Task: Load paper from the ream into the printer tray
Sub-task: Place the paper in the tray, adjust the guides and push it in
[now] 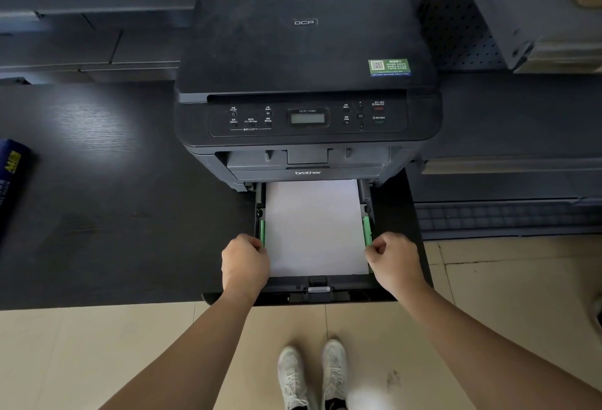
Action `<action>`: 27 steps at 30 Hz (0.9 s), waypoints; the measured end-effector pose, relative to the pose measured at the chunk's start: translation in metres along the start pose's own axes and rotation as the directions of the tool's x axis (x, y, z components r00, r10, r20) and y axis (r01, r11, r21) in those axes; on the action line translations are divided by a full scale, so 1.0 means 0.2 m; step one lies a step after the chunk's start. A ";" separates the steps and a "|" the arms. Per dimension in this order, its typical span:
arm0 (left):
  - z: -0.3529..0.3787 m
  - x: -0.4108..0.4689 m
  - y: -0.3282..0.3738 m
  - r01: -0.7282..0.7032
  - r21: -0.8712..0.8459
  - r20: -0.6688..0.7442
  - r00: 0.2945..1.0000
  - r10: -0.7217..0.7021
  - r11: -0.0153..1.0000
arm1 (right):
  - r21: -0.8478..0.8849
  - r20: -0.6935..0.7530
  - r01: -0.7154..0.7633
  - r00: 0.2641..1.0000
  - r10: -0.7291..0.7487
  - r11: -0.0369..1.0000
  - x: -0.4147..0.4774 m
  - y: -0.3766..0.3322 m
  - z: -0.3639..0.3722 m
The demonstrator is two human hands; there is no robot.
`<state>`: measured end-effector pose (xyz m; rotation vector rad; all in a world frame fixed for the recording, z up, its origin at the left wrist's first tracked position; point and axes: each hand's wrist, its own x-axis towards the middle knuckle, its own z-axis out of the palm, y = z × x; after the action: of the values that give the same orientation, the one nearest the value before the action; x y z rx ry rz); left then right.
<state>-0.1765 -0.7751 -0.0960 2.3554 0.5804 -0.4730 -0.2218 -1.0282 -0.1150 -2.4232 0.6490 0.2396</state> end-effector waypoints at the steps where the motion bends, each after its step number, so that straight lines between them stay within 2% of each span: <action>1: 0.00 0.00 0.00 -0.003 -0.002 0.001 1.000 0.003 1.000 | 0.001 0.002 0.000 1.000 0.000 1.000 0.00 0.00 0.00; 10: 0.01 0.01 0.01 0.004 0.030 -0.012 1.000 -0.004 1.000 | 0.068 0.041 -0.041 0.998 0.039 0.997 0.00 -0.02 -0.01; 16: 0.01 0.01 -0.02 -0.060 0.051 -0.013 0.998 0.061 0.997 | 0.119 0.051 -0.088 0.995 0.082 0.989 -0.01 -0.01 -0.02; 21: 0.00 0.02 -0.01 -0.055 0.065 -0.005 0.998 0.056 0.996 | 0.083 0.059 -0.082 0.995 0.077 0.993 -0.01 -0.02 -0.03; 27: -0.01 0.00 0.00 -0.010 0.056 -0.026 1.000 0.011 0.998 | -0.042 0.001 -0.072 0.997 0.072 0.997 -0.02 -0.05 -0.03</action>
<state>-0.1768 -0.7738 -0.0947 2.4194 0.5736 -0.4596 -0.2193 -1.0235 -0.1045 -2.4413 0.7376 0.2883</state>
